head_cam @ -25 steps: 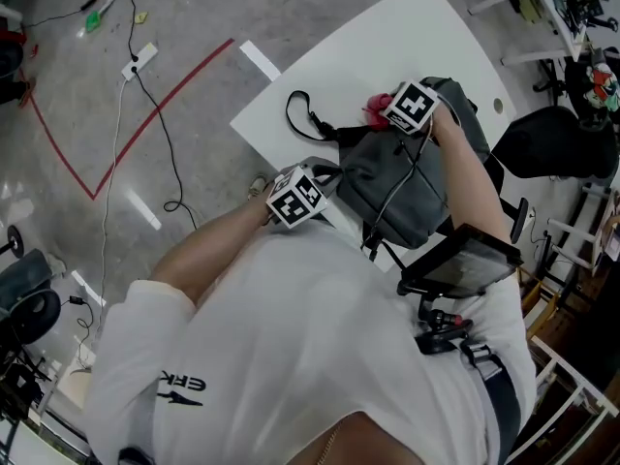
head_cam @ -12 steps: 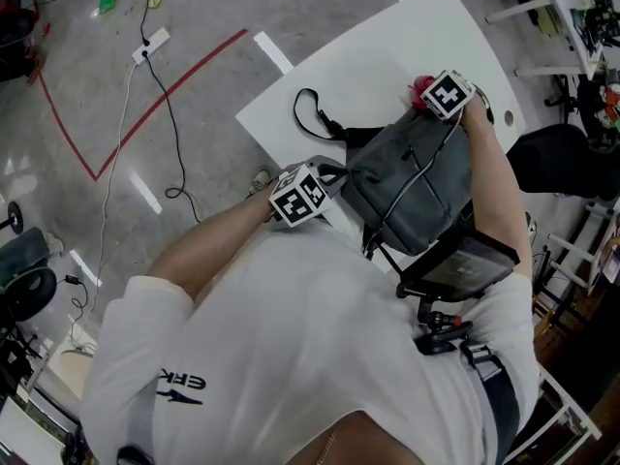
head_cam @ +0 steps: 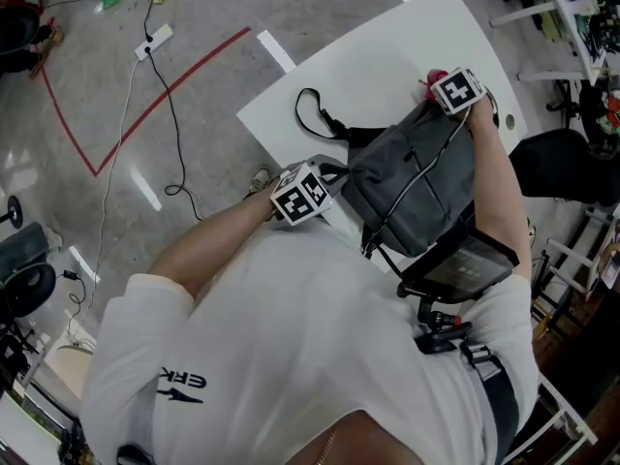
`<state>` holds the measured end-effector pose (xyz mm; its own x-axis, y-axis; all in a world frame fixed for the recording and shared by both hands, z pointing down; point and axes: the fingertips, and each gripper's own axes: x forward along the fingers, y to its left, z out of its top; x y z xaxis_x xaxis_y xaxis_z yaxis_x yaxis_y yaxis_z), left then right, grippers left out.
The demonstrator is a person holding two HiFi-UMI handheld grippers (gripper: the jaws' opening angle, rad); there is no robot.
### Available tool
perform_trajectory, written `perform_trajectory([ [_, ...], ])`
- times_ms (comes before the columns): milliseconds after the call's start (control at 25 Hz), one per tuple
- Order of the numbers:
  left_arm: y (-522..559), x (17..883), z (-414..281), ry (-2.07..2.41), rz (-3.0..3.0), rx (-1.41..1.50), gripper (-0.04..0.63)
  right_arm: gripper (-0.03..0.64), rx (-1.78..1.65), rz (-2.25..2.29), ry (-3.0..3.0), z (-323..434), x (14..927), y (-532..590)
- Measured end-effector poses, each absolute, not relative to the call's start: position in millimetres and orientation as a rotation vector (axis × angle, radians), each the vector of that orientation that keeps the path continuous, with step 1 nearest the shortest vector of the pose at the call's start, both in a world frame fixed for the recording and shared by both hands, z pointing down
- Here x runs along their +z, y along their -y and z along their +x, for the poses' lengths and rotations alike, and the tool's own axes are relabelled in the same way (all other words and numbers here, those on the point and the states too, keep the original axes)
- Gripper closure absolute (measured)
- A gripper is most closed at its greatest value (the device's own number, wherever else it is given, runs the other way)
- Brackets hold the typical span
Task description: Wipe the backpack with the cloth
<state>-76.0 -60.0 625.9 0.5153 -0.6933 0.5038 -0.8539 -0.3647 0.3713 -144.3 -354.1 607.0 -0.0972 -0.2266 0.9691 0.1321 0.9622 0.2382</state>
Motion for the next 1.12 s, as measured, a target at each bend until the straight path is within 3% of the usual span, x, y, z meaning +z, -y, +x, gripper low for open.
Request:
perform_trajectory([
  [360, 59, 621, -76, 1.273, 2.179, 0.329, 0.592, 0.488, -0.077, -0.120, 1.766, -175, 593, 256],
  [680, 62, 611, -70, 1.282, 2.215, 0.316, 0.592, 0.488, 0.001, -0.429, 1.615, -157, 627, 132],
  [1120, 62, 610, -71, 1.285, 2.225, 0.312, 0.592, 0.488, -0.030, -0.578, 1.454, -139, 625, 103],
])
